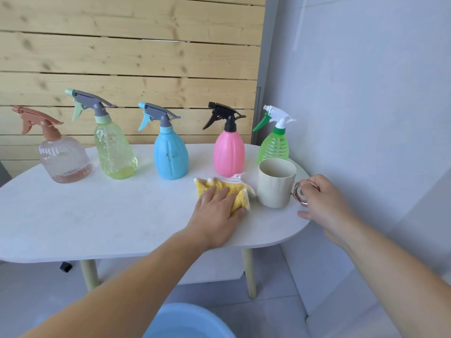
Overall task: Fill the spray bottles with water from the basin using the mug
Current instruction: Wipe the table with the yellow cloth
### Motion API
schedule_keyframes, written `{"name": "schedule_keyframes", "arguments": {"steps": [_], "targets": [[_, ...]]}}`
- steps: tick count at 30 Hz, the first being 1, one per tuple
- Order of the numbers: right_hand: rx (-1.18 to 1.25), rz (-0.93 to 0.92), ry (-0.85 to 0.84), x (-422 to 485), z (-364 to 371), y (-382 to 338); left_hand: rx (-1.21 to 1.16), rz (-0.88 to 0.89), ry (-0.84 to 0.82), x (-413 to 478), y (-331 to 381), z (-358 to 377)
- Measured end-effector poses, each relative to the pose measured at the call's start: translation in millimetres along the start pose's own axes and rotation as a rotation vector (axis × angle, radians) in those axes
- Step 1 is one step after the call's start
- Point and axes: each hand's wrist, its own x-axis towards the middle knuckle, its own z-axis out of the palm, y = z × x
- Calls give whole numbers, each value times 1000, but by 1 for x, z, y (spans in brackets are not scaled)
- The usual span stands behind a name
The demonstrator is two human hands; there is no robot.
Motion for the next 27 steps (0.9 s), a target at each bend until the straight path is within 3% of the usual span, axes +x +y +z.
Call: {"name": "schedule_keyframes", "arguments": {"steps": [5,10,20,27], "targets": [[22,4,2,3,0,4,22,136,-39,-36,-8,-1],[62,31,-6,3,-5,3,154,93,12,-55,-34,-14],[167,91,-5,0,-5,-9,100,229,-78,-18,40,17],[187,81,1,-1,1,-17,231,212,16,-12,67,27]]}}
